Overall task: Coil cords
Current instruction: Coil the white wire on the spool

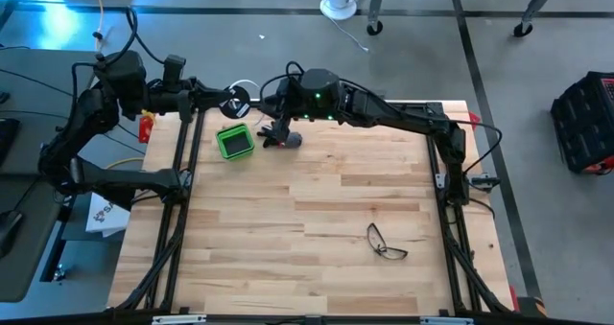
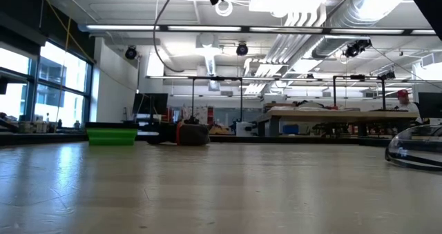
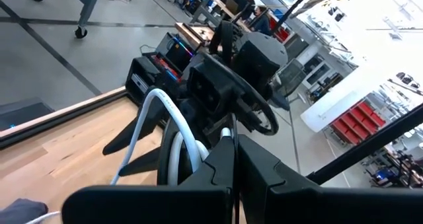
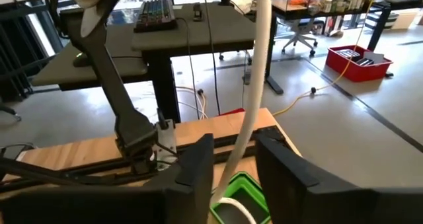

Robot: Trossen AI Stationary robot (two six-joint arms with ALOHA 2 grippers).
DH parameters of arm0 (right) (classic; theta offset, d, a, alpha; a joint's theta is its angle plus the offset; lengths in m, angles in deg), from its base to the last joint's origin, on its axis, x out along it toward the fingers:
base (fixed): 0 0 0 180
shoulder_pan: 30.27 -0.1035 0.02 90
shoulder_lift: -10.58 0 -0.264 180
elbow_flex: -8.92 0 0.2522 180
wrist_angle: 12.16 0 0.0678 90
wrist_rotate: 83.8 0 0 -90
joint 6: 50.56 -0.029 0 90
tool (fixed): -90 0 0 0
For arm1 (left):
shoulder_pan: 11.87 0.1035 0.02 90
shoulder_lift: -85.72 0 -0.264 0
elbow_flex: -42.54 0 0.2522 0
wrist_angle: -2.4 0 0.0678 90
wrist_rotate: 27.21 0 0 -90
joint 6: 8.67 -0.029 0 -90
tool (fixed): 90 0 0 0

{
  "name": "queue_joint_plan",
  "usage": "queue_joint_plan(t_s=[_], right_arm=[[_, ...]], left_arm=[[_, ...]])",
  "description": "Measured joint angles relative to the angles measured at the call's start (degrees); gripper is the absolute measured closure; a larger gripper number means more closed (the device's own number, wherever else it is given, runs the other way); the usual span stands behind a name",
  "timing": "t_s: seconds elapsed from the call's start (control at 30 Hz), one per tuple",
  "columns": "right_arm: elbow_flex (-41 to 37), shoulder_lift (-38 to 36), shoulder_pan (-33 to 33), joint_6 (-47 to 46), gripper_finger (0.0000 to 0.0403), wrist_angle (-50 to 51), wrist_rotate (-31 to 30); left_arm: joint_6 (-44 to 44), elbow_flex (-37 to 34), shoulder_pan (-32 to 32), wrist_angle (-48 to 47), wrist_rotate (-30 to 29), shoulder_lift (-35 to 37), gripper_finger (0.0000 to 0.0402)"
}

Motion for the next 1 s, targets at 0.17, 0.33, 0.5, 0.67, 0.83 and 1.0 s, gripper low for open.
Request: queue_joint_plan(t_s=[0.17,0.33,0.5,0.67,0.83,1.0], right_arm=[[0.0,-0.1,-0.3,0.5,0.0383,0.8,-0.4],[0.0,-1.9,-1.1,3.7,0.0396,3.7,-3.1],[0.0,-3.6,-1.6,5.0,0.0399,5.3,-4.8],[0.0,-5.2,-1.6,5.3,0.04,7.0,-5.0],[0.0,-6.3,-1.6,5.5,0.0401,10.1,-5.4],[0.0,-6.7,-1.6,5.3,0.0402,12.6,-5.4]], left_arm=[[-0.1,0.0,0.0,-0.3,0.8,-0.2,0.0401],[-0.5,0.0,0.0,-1.8,1.1,-0.3,0.0402],[-1.7,0.0,0.0,-5.7,0.9,-0.8,0.0402],[-4.0,0.0,0.0,-9.0,-1.8,-1.2,0.0402],[-4.2,0.0,0.1,-9.8,-3.2,-1.2,0.0401],[-4.1,0.0,0.1,-6.3,-4.3,-1.1,0.0402]])
